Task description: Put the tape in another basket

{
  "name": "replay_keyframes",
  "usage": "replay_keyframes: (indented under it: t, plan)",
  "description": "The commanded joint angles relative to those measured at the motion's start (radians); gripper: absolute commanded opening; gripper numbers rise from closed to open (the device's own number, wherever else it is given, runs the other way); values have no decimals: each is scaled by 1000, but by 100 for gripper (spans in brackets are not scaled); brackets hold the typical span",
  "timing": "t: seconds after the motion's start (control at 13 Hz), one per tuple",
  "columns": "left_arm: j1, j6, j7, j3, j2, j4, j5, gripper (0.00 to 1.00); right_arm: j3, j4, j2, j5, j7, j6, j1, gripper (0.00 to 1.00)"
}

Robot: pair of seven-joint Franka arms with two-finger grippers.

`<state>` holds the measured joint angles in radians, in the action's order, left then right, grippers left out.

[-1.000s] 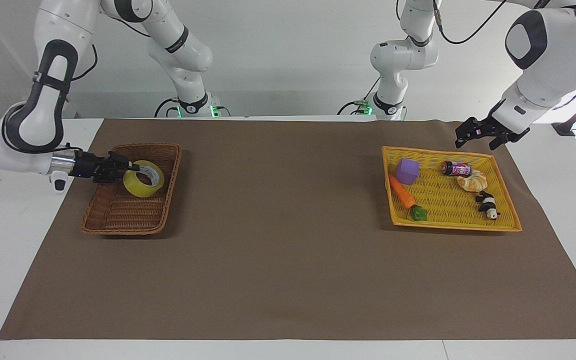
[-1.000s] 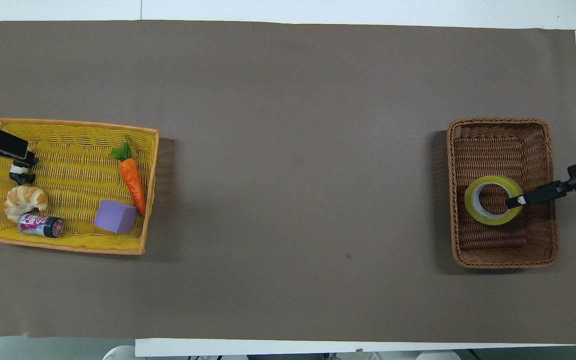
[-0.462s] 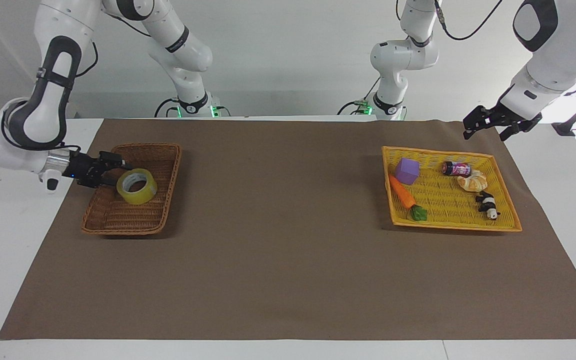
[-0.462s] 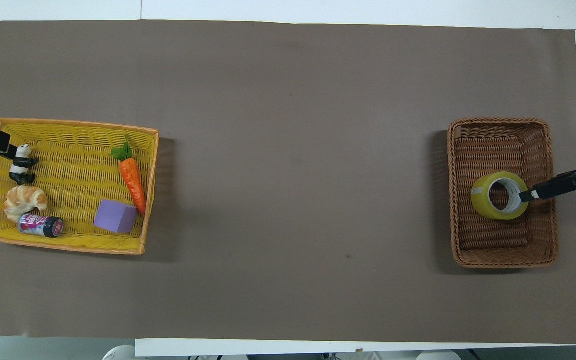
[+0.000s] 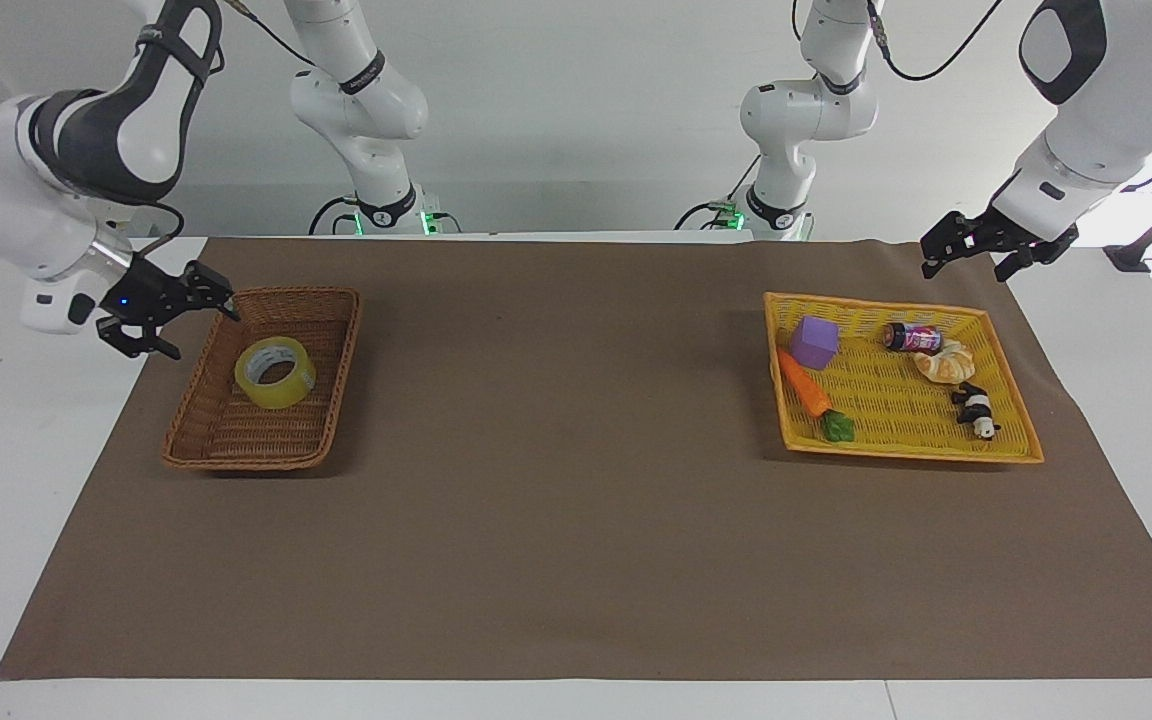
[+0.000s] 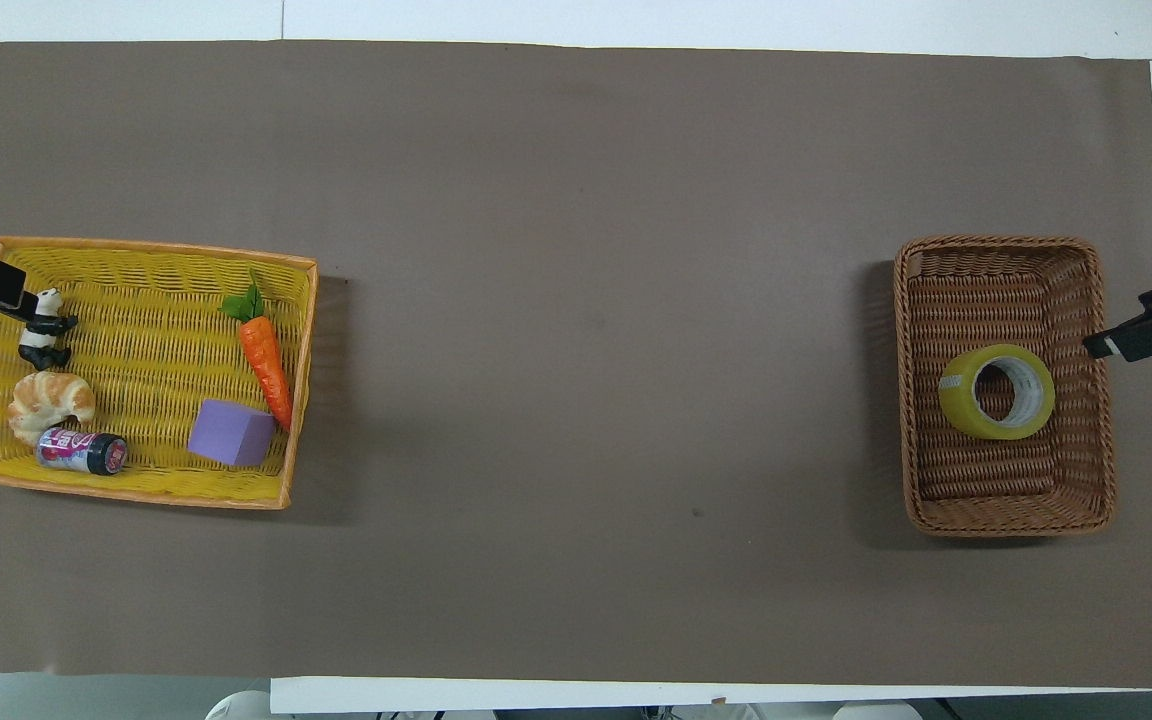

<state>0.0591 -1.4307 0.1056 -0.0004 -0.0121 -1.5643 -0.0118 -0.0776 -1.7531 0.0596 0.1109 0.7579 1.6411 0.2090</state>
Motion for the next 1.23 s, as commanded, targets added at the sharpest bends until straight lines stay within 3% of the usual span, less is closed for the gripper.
replay_keyframes:
  t: [0.0, 0.23, 0.54, 0.69, 0.92, 1.15]
  plan:
    - [8, 19, -9, 10, 4, -2, -20, 100, 4, 44, -44, -57, -237, -84, -28, 100]
    - [-18, 12, -12, 8, 6, 10, -17, 100, 5, 85, -83, -92, -518, -187, -91, 100]
    - [-18, 15, -10, 2, 35, -20, -19, 100, 1, 291, -15, -109, -603, -299, -160, 100]
    - [-18, 16, -10, 5, 35, -20, -19, 100, -14, 300, -17, -109, -627, -294, -183, 100]
    - [-18, 16, -10, 5, 35, -20, -19, 100, -106, 276, -47, -111, -652, -302, -267, 100]
    - [-18, 16, -10, 5, 35, -20, -19, 100, -114, 213, -90, -123, -654, -297, -286, 100]
